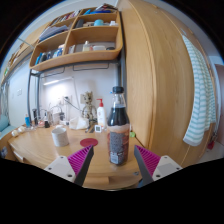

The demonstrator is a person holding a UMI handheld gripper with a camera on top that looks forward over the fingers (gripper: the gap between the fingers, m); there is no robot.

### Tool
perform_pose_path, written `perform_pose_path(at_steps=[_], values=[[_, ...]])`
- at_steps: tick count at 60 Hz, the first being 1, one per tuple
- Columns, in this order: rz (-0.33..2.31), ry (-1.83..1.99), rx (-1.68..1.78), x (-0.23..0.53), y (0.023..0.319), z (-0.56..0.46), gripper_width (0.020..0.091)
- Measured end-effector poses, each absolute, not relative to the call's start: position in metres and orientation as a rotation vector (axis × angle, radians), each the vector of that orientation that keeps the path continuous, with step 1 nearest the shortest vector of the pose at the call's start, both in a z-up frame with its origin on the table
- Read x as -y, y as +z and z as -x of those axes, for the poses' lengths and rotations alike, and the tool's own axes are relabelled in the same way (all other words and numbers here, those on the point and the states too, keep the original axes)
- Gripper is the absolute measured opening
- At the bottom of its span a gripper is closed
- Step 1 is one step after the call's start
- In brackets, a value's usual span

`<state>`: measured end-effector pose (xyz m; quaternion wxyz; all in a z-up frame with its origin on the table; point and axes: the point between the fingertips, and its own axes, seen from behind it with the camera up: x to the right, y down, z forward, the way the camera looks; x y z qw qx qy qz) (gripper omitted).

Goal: Pour water

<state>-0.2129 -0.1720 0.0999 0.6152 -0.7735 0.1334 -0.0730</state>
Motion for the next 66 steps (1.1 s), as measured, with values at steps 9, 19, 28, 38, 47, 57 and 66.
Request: perform_pose_path(at_steps=[9,19,28,38,47,57,66], values=[[1.755,-0.169,-0.311,0.137,0.101,0.182,0.0837],[1.745,-0.143,-0.295,0.103,0.105,0.173,0.0781],[1.718,-0.170,-0.306,0.086,0.106,0.168,0.0585],[1.690,-0.216,-0.293,0.082,0.107,0.166,0.0461],[1.670,-0.211,-0.287,0.082,0.108,0.166,0.0367],[1.676,-0.222,-0.267,0.083,0.109,0.168,0.0365],[1.730,-0.295,-0.103,0.069,0.112,0.188,0.0367]])
